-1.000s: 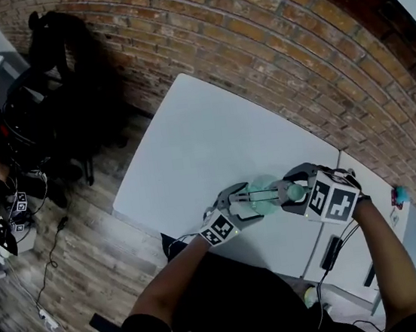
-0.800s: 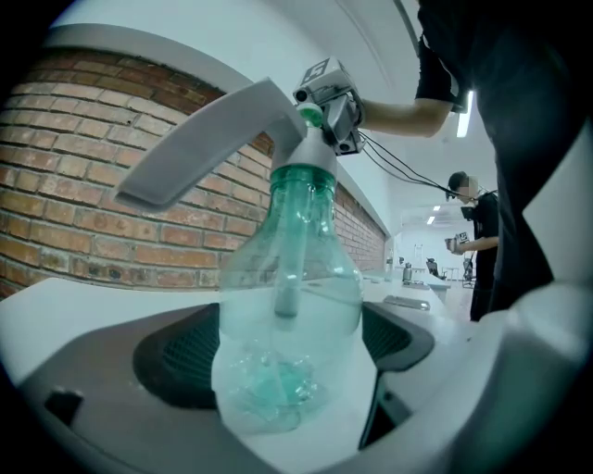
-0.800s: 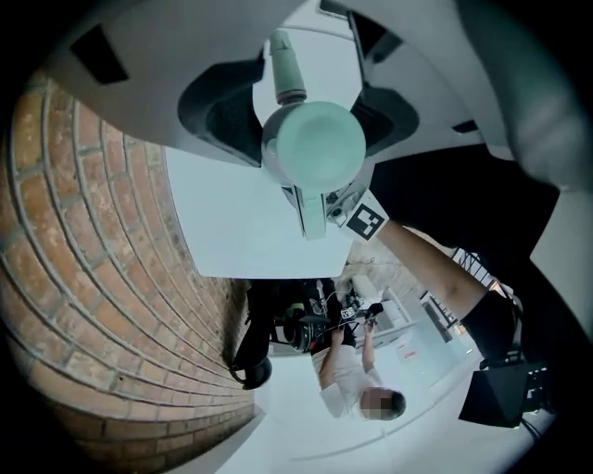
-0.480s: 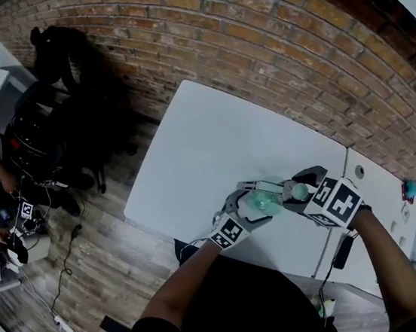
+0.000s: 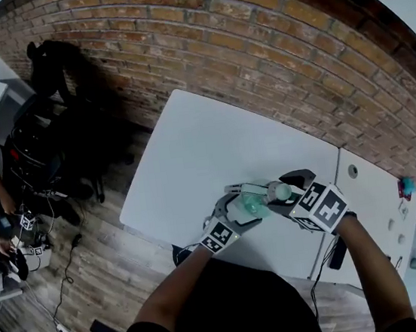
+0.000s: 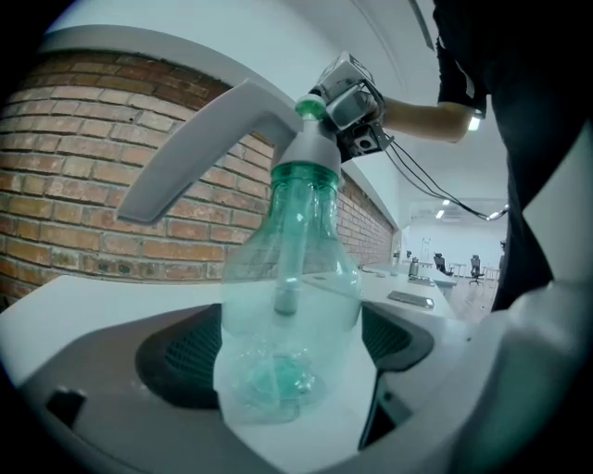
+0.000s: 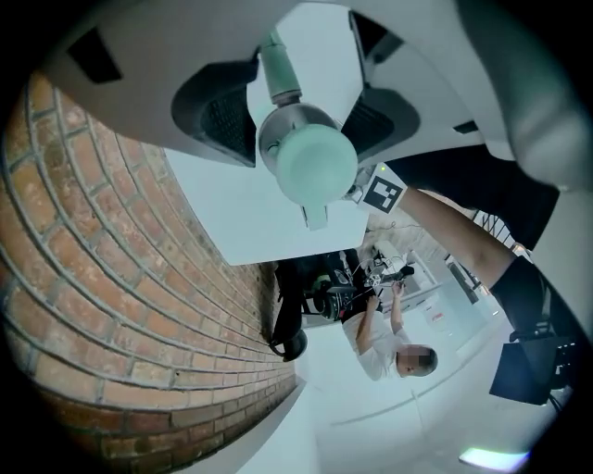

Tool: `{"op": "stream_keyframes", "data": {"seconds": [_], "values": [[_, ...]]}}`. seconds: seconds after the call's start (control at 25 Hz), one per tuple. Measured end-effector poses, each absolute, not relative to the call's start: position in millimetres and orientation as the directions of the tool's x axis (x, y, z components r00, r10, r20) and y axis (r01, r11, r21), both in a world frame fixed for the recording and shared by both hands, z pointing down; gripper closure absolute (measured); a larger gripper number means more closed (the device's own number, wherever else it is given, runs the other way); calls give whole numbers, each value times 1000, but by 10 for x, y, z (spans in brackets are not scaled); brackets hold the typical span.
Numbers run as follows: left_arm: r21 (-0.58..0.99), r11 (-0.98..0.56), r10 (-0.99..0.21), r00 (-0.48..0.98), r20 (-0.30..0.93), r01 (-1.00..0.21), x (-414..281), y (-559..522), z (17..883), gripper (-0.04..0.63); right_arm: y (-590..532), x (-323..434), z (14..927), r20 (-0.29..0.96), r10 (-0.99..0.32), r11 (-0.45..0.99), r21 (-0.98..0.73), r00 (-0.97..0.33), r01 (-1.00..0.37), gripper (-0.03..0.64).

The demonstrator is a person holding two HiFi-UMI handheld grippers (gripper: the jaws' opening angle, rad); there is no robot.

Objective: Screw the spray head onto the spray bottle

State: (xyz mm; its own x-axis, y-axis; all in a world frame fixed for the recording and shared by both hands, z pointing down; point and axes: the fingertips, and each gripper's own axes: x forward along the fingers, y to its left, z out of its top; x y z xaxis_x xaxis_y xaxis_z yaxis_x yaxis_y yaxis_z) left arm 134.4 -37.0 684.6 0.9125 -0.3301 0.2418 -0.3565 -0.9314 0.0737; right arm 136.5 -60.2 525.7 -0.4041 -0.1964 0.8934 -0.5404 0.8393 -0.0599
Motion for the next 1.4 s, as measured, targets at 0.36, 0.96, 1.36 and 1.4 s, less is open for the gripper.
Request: {"op": "stream_keyframes", "data": {"seconds": [0.36,0.96,1.36,1.4], "values": [[136,-890,-407,894,188,-435,1192,-256,6455,129,-597,1442,4727,740,-409,794,0,-535,-608,341],[48,-748,-661,749,32,-662,621,111,4489,594,465,2266,3641,-12,-923,383,-151,-386,-911,609],[31,-804,-595,803,-43,-594,430,432,3886,594,1162,1974,3452,-78,-979,189,-13,-187,-982,609],[18,-806,-591,805,-53,-591,359,507,3860,594,1246,1901,3431,-85,-981,175,-11,-174,-984,609]]}}
